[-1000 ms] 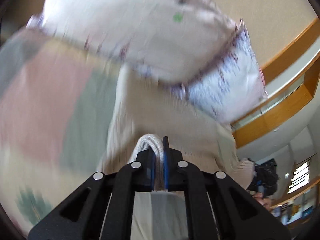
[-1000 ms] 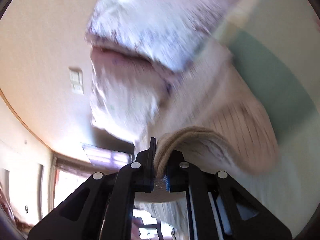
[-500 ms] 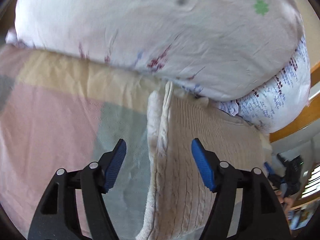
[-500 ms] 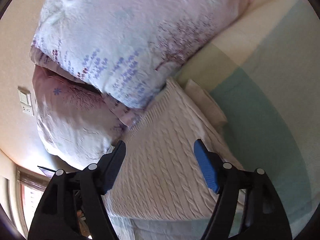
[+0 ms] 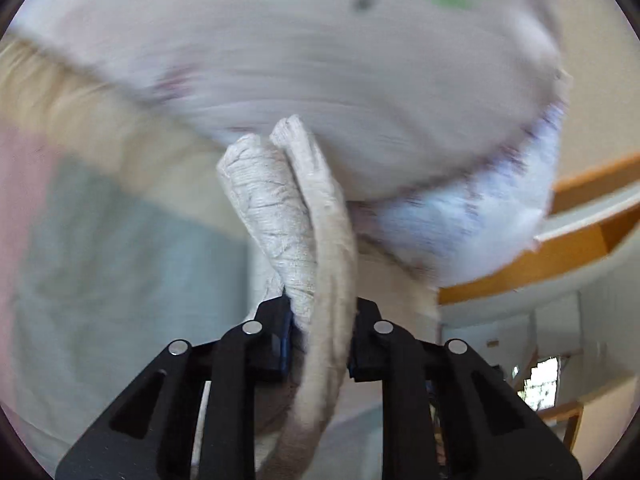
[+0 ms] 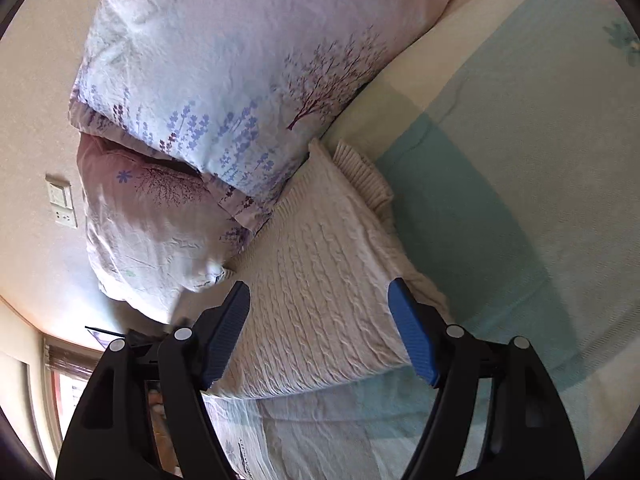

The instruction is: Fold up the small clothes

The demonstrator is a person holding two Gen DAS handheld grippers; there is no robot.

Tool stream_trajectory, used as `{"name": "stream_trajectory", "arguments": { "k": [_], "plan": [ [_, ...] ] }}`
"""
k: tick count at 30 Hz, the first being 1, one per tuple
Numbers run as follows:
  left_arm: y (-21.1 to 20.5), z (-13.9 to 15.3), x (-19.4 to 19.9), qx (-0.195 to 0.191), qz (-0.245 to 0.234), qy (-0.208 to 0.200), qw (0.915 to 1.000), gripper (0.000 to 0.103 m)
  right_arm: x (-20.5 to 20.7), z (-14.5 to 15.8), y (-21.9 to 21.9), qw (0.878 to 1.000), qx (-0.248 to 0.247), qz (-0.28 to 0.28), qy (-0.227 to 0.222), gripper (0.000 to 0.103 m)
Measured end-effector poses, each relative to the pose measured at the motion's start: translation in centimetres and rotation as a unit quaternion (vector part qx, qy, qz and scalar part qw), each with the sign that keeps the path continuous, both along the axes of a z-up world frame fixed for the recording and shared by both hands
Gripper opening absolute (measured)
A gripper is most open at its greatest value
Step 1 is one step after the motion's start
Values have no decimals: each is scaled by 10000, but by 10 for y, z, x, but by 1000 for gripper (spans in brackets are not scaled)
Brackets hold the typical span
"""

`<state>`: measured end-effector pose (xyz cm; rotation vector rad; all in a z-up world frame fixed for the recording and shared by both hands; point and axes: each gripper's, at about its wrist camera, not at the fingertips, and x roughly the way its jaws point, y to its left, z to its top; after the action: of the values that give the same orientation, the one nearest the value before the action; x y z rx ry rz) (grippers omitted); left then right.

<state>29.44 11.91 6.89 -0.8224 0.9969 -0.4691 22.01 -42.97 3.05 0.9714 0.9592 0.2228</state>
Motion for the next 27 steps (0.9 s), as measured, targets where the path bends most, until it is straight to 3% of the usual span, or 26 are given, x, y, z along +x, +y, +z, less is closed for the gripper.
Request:
{"name": "stream_trajectory", "arguments": {
  "k": [3, 5, 6, 7, 9, 10, 11, 12, 13, 14, 15, 17, 19, 22, 24, 27],
  "plan": [
    [-89, 42, 20, -269, -663, -409, 9966, 19, -6, 10, -15, 9997, -210, -72, -115, 73],
    [-150, 46, 35, -598, -838, -379, 9940, 22, -6, 17, -25, 9990, -374, -149, -194, 73],
    [-183, 40, 44, -988, -947, -214, 9904, 36, -5, 19, -32, 9986, -416, -213, -243, 73],
    [-209, 32, 51, -1534, -1126, 5, 9817, 55, -2, 21, -38, 9983, -467, -261, -244, 73],
    [-241, 14, 55, -2659, -1414, 578, 9518, 58, 4, 21, -48, 9980, -541, -293, -160, 73],
    [-247, 11, 54, -2933, -1547, 699, 9408, 62, 7, 22, -53, 9980, -538, -296, -131, 73],
    [-242, 16, 54, -2803, -1613, 552, 9447, 66, 10, 23, -56, 9981, -520, -298, -131, 77],
    [-231, 22, 53, -2367, -1566, 262, 9585, 75, 13, 24, -60, 9983, -487, -286, -150, 82],
    [-212, 29, 51, -1612, -1345, -97, 9777, 85, 16, 25, -64, 9985, -455, -266, -163, 91],
    [-198, 31, 49, -962, -1140, -315, 9883, 86, 21, 24, -66, 9988, -410, -224, -165, 94],
    [-185, 29, 48, -376, -1015, -391, 9934, 86, 30, 21, -67, 9994, -301, -104, -107, 94],
    [-168, 10, 49, 473, -927, -63, 9946, 86, 51, 7, -65, 9997, -50, 175, 135, 94],
    [-157, -16, 46, 841, -944, 300, 9915, 86, 78, -11, -54, 9975, 104, 520, 476, 94],
    [-161, -45, 40, 1043, -988, 564, 9880, 86, 109, -28, -34, 9913, -223, 1020, 801, 93],
    [-171, -60, 41, 1058, -1074, 698, 9861, 86, 119, -35, -23, 9878, -250, 1255, 891, 89],
    [-194, -73, 45, 1191, -1279, 714, 9820, 86, 123, -41, -11, 9849, -290, 1473, 866, 90]
  ]
}}
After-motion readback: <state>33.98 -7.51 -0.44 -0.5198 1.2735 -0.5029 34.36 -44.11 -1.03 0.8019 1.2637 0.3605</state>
